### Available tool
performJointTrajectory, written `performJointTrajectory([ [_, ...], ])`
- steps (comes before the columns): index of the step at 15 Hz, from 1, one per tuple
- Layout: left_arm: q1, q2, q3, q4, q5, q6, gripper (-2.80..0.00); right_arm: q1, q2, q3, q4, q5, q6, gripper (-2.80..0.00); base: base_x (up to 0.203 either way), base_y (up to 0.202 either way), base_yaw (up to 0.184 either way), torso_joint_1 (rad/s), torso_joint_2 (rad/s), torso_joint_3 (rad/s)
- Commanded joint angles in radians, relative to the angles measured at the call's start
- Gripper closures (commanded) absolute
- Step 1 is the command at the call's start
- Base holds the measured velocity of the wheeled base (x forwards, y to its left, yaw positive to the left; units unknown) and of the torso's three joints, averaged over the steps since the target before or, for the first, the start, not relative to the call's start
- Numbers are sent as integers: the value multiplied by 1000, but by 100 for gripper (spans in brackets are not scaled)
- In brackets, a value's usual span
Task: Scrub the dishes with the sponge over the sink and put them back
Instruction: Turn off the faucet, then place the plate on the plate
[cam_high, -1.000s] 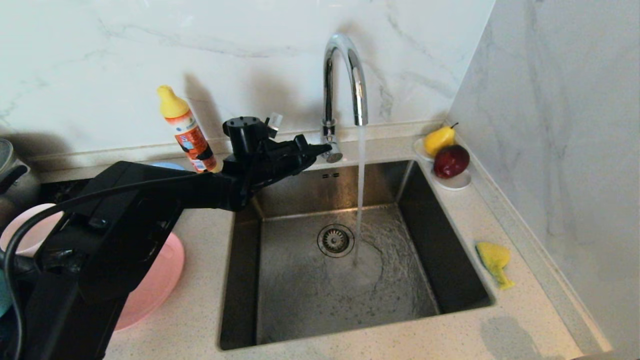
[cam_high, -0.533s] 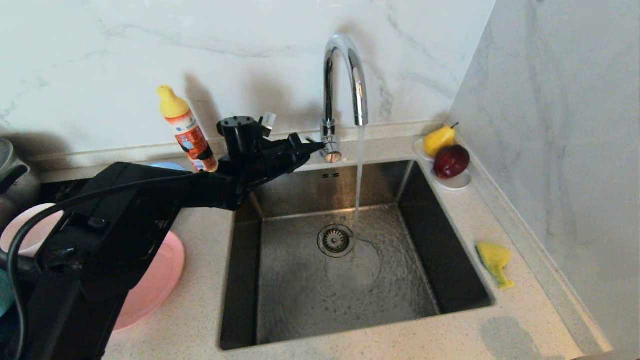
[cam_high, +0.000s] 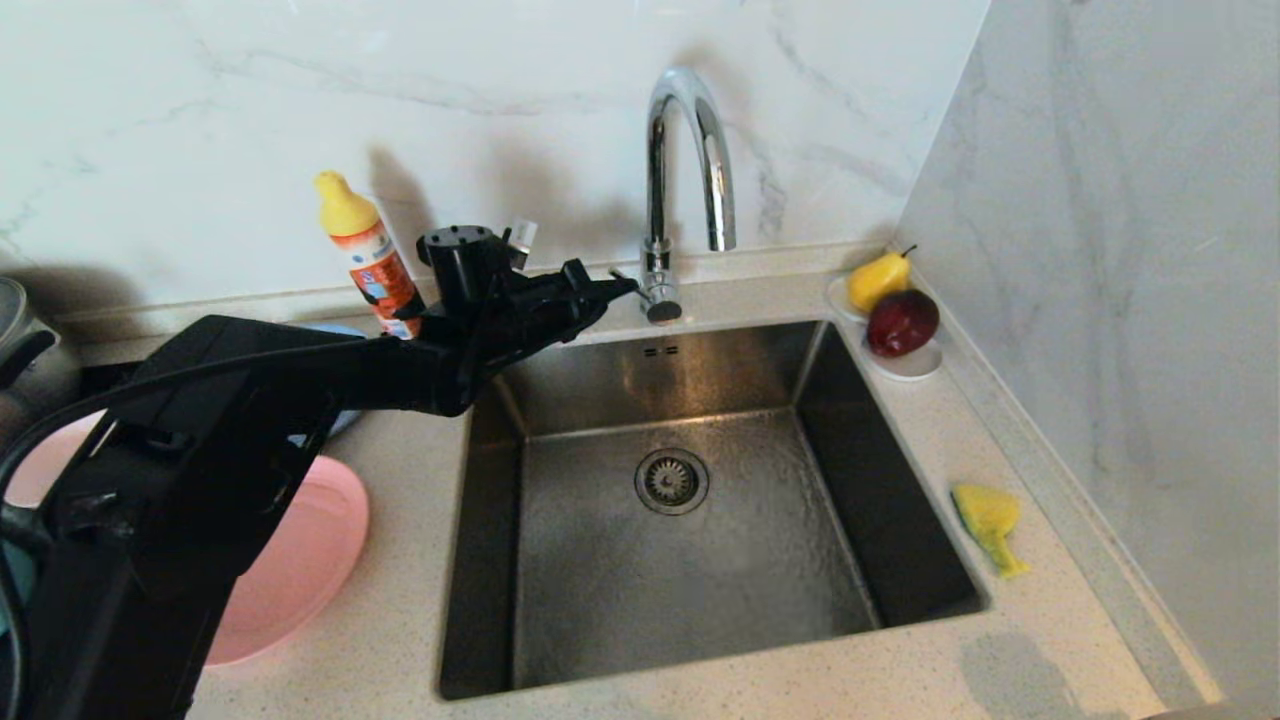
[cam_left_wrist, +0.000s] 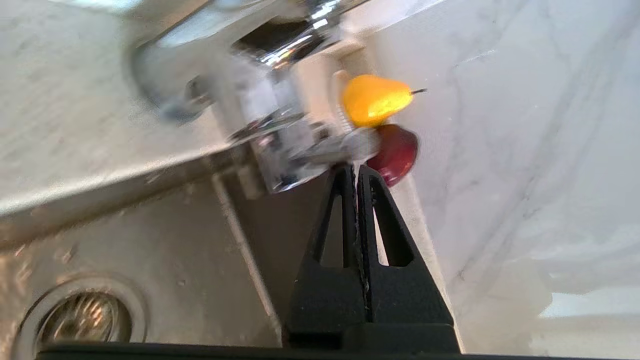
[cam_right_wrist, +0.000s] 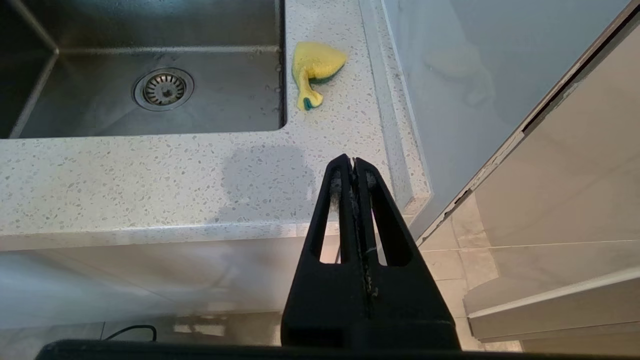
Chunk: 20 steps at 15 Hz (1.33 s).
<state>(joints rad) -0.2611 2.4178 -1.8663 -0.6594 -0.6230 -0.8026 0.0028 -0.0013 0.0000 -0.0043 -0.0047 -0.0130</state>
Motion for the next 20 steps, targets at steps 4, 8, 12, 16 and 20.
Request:
performJointTrajectory([
  [4,-1,-333,492,-156,-20,9,0,0,-2,0,0,0,-1,0,0,0,0,0,0,0],
  [8,10,-712,813,-195,-9,95,0,0,-2,0,0,0,-1,0,0,0,0,0,0,0],
  [12,21,-972,886,158,405,294,0,2,-2,0,0,0,-1,0,0,0,0,0,0,0],
  [16,23,-1120,725,570,971,402,0,0,-2,0,0,0,-1,0,0,0,0,0,0,0],
  [20,83,-1244,715,638,1279,654,0,1,-2,0,0,0,-1,0,0,0,0,0,0,0],
])
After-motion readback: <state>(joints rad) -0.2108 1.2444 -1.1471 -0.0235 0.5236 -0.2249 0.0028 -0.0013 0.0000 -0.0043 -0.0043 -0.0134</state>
